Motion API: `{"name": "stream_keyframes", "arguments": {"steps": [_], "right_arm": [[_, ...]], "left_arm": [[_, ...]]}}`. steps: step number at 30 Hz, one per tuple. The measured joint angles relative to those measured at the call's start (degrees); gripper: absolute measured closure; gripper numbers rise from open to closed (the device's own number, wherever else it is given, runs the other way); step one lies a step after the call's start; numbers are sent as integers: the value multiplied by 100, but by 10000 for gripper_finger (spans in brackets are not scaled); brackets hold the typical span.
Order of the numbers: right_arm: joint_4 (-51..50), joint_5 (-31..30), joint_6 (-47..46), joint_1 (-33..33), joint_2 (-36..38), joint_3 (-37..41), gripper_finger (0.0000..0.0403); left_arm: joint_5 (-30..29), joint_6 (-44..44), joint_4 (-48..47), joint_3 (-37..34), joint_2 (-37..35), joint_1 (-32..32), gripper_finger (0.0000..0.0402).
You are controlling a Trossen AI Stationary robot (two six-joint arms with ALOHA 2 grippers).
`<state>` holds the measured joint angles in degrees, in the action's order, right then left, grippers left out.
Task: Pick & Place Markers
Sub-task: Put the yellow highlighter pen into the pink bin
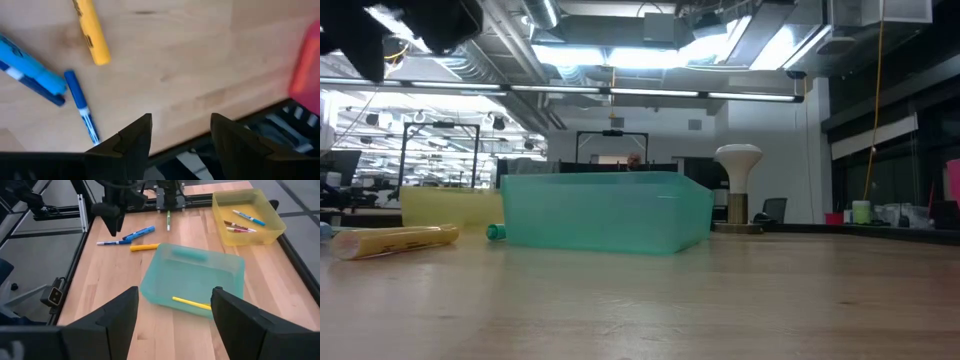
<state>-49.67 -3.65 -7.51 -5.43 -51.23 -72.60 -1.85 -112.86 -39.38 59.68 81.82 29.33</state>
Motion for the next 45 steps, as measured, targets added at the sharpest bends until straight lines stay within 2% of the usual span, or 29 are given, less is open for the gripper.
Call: {"name": "stream_keyframes", "arguments": {"steps": [7,16,21,26,32,37,45], "right_arm": [[2,-195,-122,2,-2,0,158],[0,-261,-144,2,-2,0,158],[-17,-437,-127,2,-2,0,158],[-17,-434,-135,4,-2,0,158],[-17,-434,-238,2,-2,0,158],[-15,-434,-248,2,-2,0,158],[-11,-670,-258,2,-4,0,158]], "left_arm": [[128,9,-337,0,373,-296,206],[289,-362,-696,0,711,-237,206],[324,-394,-727,11,728,-358,206],[334,-135,-1187,324,722,-493,206],[232,-133,-1768,382,738,-554,206],[-37,-186,-1773,389,821,-585,206],[25,110,-1480,387,1462,-734,206]]}}
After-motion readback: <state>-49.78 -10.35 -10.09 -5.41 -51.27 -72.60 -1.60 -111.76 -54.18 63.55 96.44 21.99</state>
